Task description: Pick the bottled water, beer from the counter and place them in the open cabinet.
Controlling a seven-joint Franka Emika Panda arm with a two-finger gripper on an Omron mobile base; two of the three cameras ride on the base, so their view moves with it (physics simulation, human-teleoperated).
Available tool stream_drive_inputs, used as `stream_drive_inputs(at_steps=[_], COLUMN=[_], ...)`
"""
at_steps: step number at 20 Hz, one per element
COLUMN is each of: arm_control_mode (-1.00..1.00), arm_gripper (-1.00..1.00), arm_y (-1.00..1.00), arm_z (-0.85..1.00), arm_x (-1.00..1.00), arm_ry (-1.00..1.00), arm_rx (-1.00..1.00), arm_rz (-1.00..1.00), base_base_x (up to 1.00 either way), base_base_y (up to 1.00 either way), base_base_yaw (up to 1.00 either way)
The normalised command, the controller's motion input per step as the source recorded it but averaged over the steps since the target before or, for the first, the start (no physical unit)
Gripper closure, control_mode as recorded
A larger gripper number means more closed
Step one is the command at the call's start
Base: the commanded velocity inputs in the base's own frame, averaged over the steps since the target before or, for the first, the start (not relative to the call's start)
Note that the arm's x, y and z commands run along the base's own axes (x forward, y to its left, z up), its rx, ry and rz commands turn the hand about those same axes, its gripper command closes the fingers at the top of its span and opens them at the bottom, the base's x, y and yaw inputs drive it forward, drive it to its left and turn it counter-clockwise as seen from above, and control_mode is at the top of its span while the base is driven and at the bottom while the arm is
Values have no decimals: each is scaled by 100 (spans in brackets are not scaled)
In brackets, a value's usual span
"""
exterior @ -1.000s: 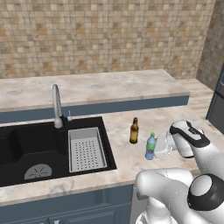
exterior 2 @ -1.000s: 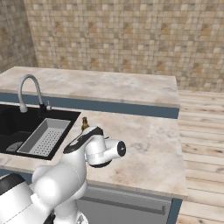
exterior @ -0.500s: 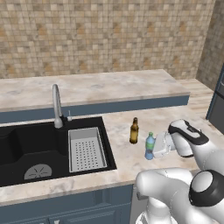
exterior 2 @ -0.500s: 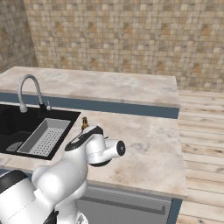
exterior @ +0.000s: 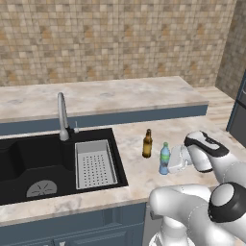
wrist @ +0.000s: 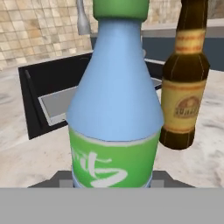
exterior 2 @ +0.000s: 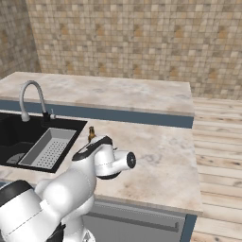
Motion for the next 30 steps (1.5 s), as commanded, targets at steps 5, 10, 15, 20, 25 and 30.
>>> stream_drive_inputs(at_steps=[5,10,15,20,25,30], arm_control_mode=[-100,-100,-100,-100,-100,-100], arm_gripper=[100,100,100,100,100,100], arm_y=[-2,-8,-7,0,0,0], arm_z=[14,61,94,100,99,93], arm_x=[-12,-38,-51,-45,-56,-75], arm_ry=[0,-9,-14,-3,0,0], arm_rx=[0,2,1,0,0,0], arm_rz=[0,1,2,3,1,0], base_base_x=[0,0,0,0,0,0], base_base_y=[0,0,0,0,0,0], base_base_yaw=[0,0,0,0,0,0])
